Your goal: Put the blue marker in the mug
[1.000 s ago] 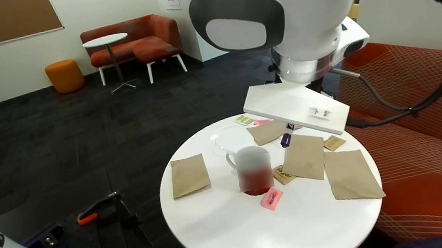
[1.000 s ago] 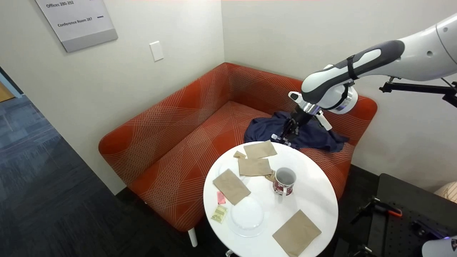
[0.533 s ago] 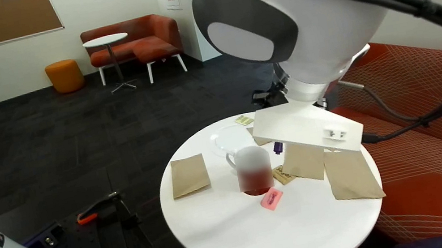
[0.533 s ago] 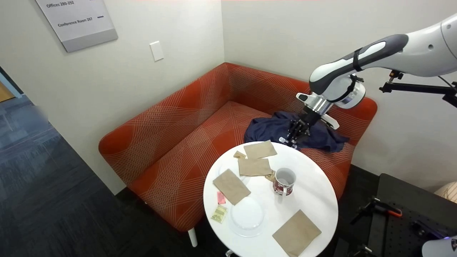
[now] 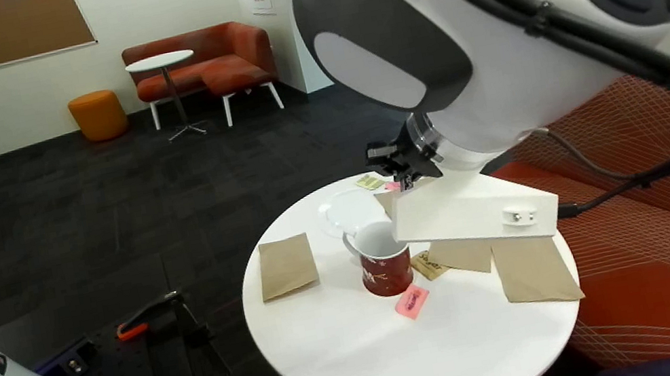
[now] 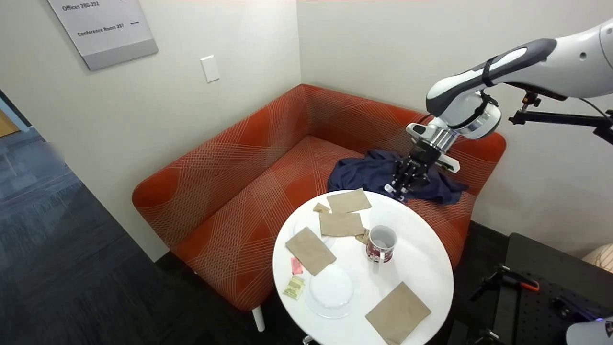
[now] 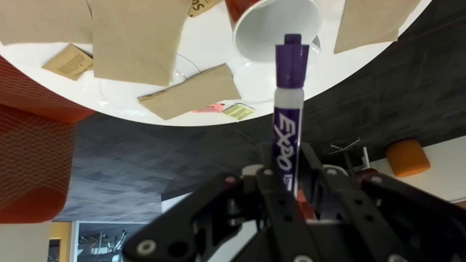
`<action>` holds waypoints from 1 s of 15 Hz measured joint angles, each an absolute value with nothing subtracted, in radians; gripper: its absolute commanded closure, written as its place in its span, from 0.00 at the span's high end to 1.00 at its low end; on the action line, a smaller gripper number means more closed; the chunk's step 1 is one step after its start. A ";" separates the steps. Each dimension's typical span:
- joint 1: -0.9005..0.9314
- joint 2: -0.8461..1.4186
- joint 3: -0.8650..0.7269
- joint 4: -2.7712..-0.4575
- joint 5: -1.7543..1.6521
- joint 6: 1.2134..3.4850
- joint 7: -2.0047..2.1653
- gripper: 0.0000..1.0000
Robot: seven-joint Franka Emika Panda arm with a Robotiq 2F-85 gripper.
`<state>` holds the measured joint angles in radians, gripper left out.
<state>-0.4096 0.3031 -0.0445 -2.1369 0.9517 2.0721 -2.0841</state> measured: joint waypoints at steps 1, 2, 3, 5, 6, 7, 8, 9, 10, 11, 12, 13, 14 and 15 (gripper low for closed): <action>-0.407 0.303 -0.054 -2.137 0.964 2.050 -2.118 0.05; -0.406 0.303 -0.061 -2.137 0.975 2.027 -2.148 0.05; -0.405 0.303 -0.070 -2.137 0.988 2.003 -2.179 0.05; -0.405 0.303 -0.087 -2.137 1.010 1.947 -2.237 0.05; -0.405 0.303 -0.097 -2.137 1.018 1.914 -2.265 0.05; -0.405 0.303 -0.109 -2.137 1.022 1.881 -2.295 0.05; -0.406 0.303 -0.123 -2.137 1.023 1.846 -2.325 0.05; -0.407 0.303 -0.139 -2.138 1.023 1.811 -2.356 0.05; -0.407 0.303 -0.156 -2.138 1.023 1.780 -2.388 0.05; -0.409 0.303 -0.174 -2.140 1.023 1.752 -2.422 0.05; -0.411 0.303 -0.191 -2.142 1.022 1.726 -2.454 0.05; -0.412 0.303 -0.207 -2.144 1.020 1.702 -2.481 0.20; -0.412 0.303 -0.220 -2.146 1.009 1.680 -2.491 0.20; -0.412 0.303 -0.229 -2.147 1.002 1.666 -2.491 0.20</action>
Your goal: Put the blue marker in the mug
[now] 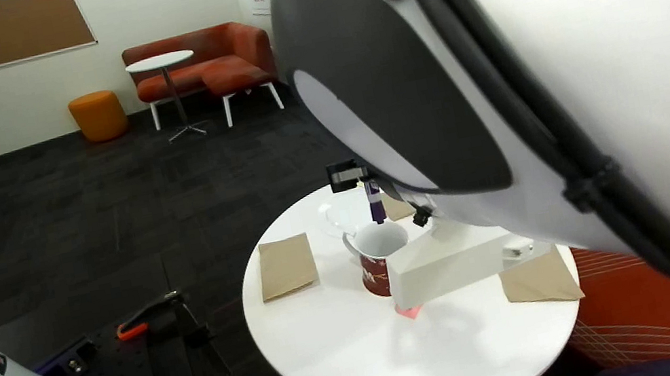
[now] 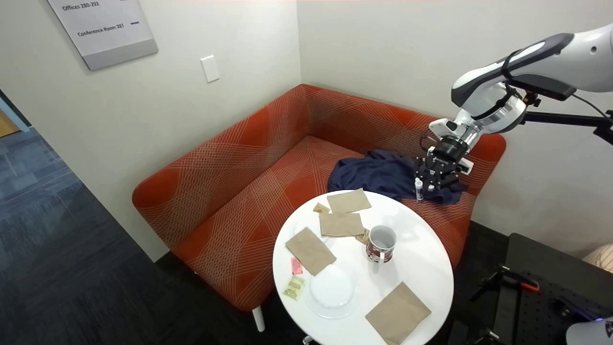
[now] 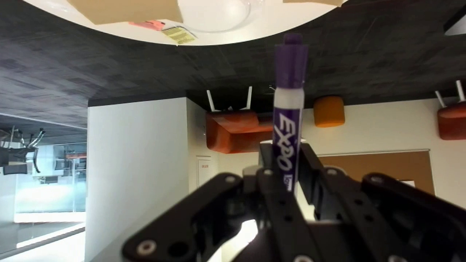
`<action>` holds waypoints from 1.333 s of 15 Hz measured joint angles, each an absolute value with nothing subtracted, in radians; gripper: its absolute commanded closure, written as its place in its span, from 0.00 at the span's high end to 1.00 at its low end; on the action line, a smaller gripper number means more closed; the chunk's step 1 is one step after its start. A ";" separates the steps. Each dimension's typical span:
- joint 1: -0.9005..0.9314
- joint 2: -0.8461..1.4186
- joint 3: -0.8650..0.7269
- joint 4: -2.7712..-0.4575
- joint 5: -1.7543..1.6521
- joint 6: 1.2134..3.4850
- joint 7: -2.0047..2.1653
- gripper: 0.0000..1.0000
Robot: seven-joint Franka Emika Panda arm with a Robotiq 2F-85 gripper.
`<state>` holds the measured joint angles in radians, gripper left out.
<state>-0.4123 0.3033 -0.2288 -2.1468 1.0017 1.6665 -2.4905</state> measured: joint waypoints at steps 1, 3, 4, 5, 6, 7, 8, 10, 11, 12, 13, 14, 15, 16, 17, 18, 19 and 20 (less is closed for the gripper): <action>-0.412 0.303 -0.232 -2.147 0.999 1.663 -2.491 0.20; -0.411 0.303 -0.232 -2.148 0.999 1.663 -2.491 0.05; -0.409 0.304 -0.232 -2.148 0.999 1.663 -2.490 0.05; -0.409 0.306 -0.232 -2.148 1.000 1.663 -2.490 0.05; -0.409 0.309 -0.232 -2.148 1.002 1.663 -2.491 0.05; -0.409 0.312 -0.232 -2.148 1.006 1.663 -2.494 0.05; -0.410 0.314 -0.232 -2.147 1.010 1.660 -2.506 0.05; -0.411 0.321 -0.233 -2.147 1.022 1.646 -2.540 0.05; -0.412 0.324 -0.233 -2.146 1.026 1.634 -2.560 0.05; -0.413 0.327 -0.234 -2.145 1.027 1.620 -2.578 0.05; -0.415 0.330 -0.236 -2.145 1.027 1.605 -2.594 0.05; -0.416 0.333 -0.237 -2.144 1.027 1.589 -2.608 0.05; -0.429 0.334 -0.224 -2.140 1.027 1.575 -2.608 0.05; -0.450 0.334 -0.199 -2.131 1.027 1.561 -2.607 0.05; -0.470 0.334 -0.171 -2.122 1.027 1.550 -2.607 0.05; -0.492 0.334 -0.141 -2.113 1.027 1.544 -2.606 0.05; -0.514 0.334 -0.109 -2.107 1.027 1.542 -2.606 0.05; -0.536 0.334 -0.075 -2.103 1.027 1.542 -2.606 0.05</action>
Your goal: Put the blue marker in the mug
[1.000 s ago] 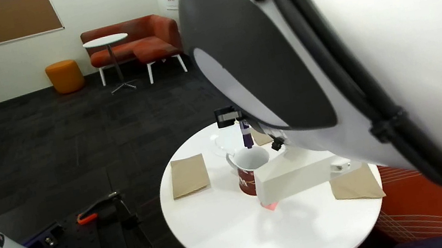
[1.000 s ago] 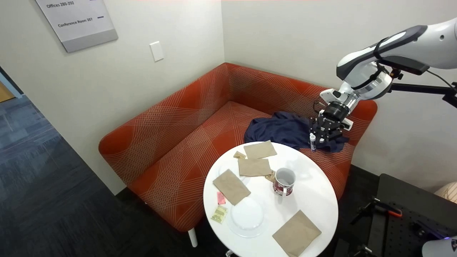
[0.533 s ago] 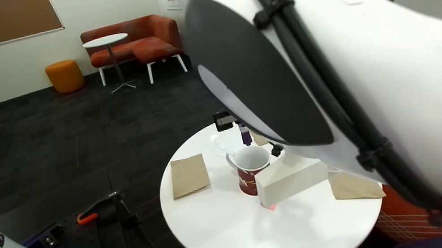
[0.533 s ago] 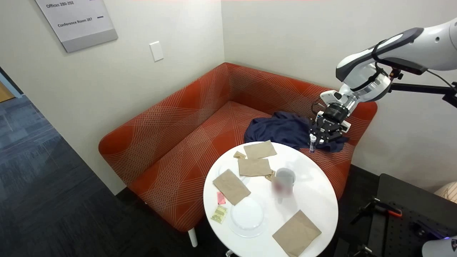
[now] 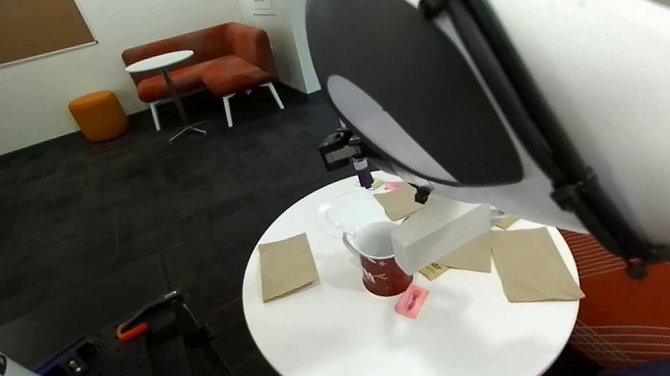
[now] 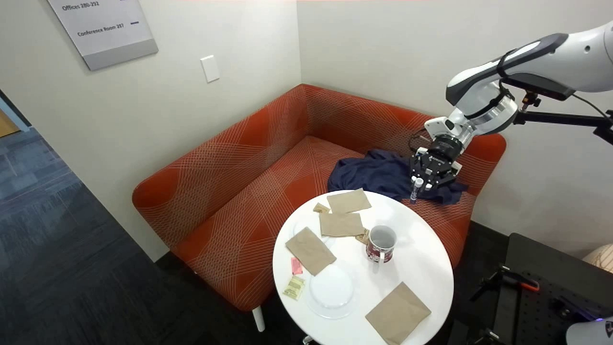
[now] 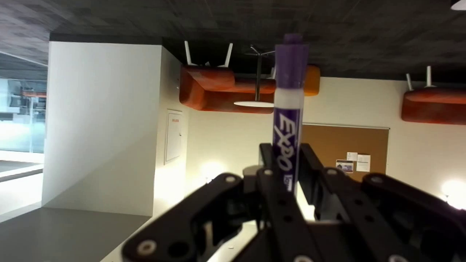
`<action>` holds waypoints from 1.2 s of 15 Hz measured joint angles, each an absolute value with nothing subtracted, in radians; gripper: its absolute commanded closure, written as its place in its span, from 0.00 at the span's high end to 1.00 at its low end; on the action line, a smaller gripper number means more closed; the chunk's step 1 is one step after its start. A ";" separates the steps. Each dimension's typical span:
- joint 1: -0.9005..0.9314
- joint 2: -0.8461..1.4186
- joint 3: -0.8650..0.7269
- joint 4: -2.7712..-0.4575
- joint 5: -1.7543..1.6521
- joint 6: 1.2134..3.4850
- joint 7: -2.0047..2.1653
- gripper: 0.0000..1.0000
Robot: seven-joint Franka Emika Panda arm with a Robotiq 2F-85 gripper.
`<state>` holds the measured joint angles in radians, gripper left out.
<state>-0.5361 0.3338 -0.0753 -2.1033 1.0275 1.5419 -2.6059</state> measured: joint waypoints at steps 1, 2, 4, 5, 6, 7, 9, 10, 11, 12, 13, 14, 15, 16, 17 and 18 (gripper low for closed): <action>-0.558 0.335 -0.043 -2.101 1.027 1.542 -2.606 0.05; -0.578 0.337 -0.015 -2.101 1.027 1.542 -2.606 0.05; -0.613 0.347 0.033 -2.101 1.027 1.542 -2.606 0.05; -0.630 0.356 0.056 -2.101 1.027 1.542 -2.606 0.05; -0.646 0.367 0.076 -2.101 1.026 1.544 -2.606 0.05; -0.661 0.379 0.095 -2.101 1.026 1.547 -2.606 0.05; -0.687 0.406 0.128 -2.100 1.025 1.559 -2.606 0.05; -0.695 0.421 0.141 -2.099 1.025 1.569 -2.606 0.05; -0.700 0.437 0.151 -2.098 1.025 1.582 -2.606 0.05; -0.702 0.452 0.161 -2.097 1.025 1.600 -2.606 0.05; -0.704 0.469 0.172 -2.095 1.025 1.619 -2.606 0.05; -0.706 0.485 0.183 -2.091 1.025 1.638 -2.606 0.05; -0.707 0.501 0.194 -2.087 1.025 1.658 -2.606 0.05; -0.707 0.515 0.203 -2.084 1.025 1.676 -2.606 0.05; -0.707 0.528 0.212 -2.080 1.025 1.692 -2.606 0.05; -0.707 0.540 0.220 -2.077 1.025 1.709 -2.606 0.05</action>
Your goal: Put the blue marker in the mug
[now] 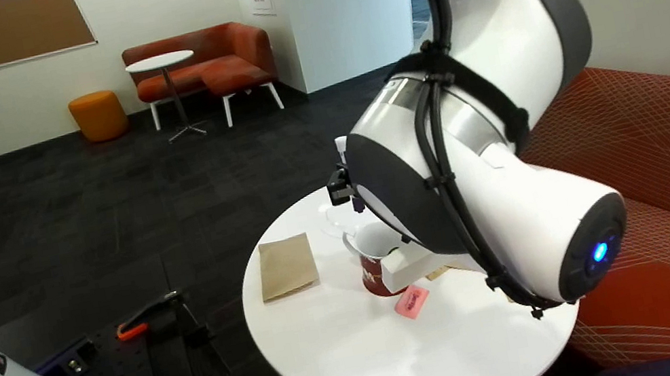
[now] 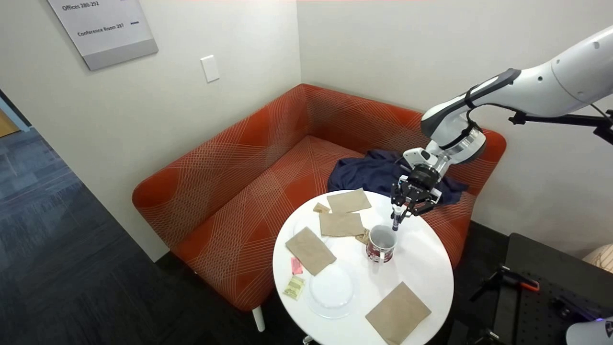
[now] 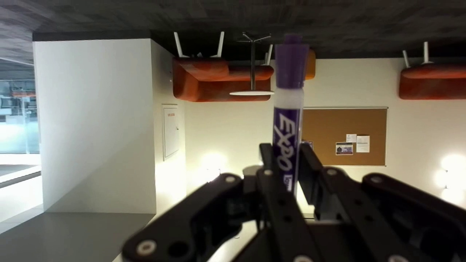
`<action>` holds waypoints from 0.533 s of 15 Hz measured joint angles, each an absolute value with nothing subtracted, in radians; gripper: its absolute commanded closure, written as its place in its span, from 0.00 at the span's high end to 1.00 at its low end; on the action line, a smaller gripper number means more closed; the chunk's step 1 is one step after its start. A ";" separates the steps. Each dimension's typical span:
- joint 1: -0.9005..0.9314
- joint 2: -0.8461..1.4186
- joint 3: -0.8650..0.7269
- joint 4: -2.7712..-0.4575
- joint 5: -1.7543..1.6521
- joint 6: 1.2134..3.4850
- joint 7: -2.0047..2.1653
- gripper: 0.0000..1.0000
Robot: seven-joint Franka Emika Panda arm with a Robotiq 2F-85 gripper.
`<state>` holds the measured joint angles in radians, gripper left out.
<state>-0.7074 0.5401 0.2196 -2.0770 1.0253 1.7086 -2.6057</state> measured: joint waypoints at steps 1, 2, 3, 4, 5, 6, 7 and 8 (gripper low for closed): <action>-0.707 0.551 0.227 -2.074 1.025 1.723 -2.606 0.05; -0.707 0.561 0.232 -2.070 1.025 1.735 -2.606 0.05; -0.707 0.571 0.237 -2.066 1.025 1.746 -2.606 0.05; -0.707 0.580 0.241 -2.061 1.025 1.754 -2.606 0.05; -0.707 0.589 0.243 -2.056 1.025 1.759 -2.606 0.05; -0.707 0.598 0.243 -2.050 1.025 1.761 -2.606 0.05; -0.706 0.607 0.243 -2.045 1.025 1.762 -2.606 0.05; -0.705 0.616 0.243 -2.038 1.025 1.763 -2.606 0.05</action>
<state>-0.7049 0.6162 0.2429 -2.0377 1.0253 1.7634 -2.6057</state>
